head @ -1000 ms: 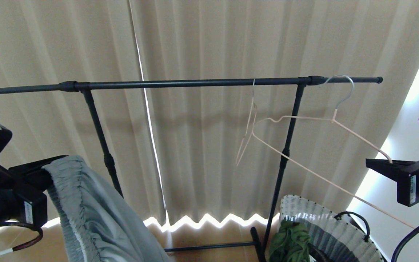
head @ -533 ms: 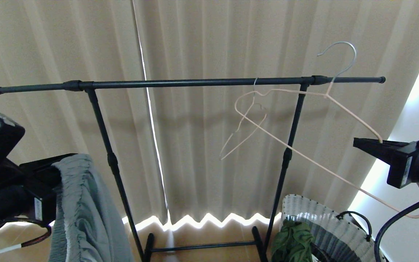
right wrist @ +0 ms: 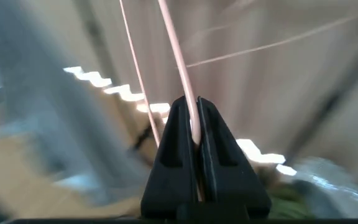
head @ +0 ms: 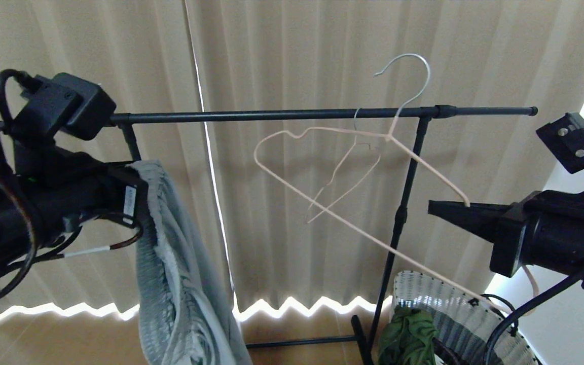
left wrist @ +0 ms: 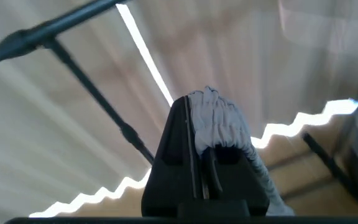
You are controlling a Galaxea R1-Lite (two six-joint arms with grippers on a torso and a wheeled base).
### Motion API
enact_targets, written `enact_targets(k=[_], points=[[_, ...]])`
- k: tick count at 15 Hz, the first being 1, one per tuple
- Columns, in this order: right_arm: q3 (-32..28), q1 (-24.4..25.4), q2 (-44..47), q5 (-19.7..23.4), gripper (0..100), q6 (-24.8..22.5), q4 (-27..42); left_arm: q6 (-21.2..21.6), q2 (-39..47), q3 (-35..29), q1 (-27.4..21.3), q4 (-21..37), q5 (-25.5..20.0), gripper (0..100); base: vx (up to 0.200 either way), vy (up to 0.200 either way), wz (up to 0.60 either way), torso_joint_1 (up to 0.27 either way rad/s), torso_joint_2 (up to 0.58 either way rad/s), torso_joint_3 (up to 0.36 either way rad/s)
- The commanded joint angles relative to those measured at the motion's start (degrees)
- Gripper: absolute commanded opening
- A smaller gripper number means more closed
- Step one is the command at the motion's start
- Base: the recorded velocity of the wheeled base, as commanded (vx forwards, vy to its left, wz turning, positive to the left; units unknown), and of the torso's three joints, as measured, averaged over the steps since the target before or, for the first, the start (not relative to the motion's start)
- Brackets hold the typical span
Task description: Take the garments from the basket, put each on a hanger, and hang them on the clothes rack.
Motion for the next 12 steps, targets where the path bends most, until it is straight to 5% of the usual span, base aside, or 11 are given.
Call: enact_targets(k=[1,4,12], points=[[0.13,6.50,0.80,-0.01,0,2.74,0.05,-3.50,9.43,-6.55,0.70,-0.03,5.17,0,0.000,0.000,0.00,0.000,0.00,0.000],[0.57,12.92,0.54,-0.10,0,6.69,0.05,-9.65,16.64,-12.87,1.84,-0.39,9.04,0,0.000,0.000,0.00,0.000,0.00,0.000],[2.24,15.29,2.03,-0.19,0,6.87,0.05,-10.00,18.22,-14.98,3.42,-0.39,9.48,0,0.000,0.000,0.00,0.000,0.00,0.000]])
